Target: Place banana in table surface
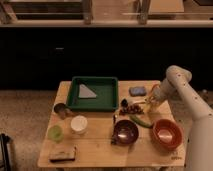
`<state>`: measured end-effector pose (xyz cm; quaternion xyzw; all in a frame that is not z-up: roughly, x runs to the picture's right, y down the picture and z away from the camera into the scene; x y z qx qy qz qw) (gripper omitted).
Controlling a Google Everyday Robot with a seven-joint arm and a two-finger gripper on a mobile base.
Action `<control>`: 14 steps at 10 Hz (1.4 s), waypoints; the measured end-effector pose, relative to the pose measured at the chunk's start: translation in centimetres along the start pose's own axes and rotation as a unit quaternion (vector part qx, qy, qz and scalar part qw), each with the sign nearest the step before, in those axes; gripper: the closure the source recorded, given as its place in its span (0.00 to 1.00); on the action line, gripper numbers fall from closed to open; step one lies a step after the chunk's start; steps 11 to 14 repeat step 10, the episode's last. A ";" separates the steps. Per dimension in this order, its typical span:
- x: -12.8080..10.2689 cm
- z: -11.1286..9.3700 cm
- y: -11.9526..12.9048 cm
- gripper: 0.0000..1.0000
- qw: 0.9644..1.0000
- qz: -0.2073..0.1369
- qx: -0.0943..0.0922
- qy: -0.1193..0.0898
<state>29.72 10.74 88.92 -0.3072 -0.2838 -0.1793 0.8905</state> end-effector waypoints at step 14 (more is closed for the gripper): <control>0.6 -1.3 0.9 0.20 1.000 -0.009 0.014 -0.023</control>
